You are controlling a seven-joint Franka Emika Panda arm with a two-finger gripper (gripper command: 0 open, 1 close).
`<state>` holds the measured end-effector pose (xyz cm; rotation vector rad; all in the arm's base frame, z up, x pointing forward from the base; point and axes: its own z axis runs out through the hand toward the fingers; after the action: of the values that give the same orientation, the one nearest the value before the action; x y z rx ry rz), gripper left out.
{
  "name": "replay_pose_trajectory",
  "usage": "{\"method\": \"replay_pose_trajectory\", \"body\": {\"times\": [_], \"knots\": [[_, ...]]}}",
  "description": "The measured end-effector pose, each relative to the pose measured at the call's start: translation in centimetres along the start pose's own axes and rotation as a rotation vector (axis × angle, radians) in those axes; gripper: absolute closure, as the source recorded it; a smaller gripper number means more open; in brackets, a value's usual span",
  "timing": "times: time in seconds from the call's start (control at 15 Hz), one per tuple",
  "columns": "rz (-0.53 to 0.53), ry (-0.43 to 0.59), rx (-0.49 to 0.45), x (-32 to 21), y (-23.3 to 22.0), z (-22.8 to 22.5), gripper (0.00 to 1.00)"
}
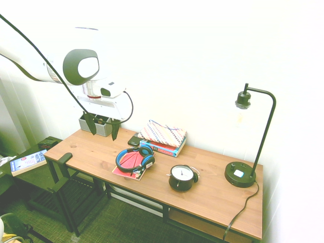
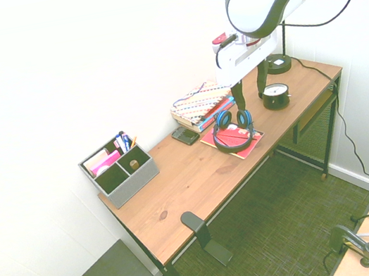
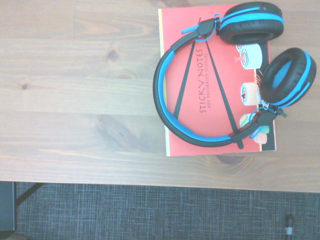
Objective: Hang the headphone
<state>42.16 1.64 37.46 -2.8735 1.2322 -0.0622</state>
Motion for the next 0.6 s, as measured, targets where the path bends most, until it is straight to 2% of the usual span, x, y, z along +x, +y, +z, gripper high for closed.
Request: {"method": "replay_pose_trajectory", "body": {"times": [0.13,0.2,0.4,0.6], "knots": [[-0.003,-0.004,0.002,0.0,0.0,0.1,0.00],[-0.041,0.003,0.007,0.1,-0.1,0.2,0.00],[-0.222,0.033,0.031,0.5,-1.0,3.5,0.00],[-0.373,0.027,-0.013,0.5,-1.9,8.6,0.00]]}}
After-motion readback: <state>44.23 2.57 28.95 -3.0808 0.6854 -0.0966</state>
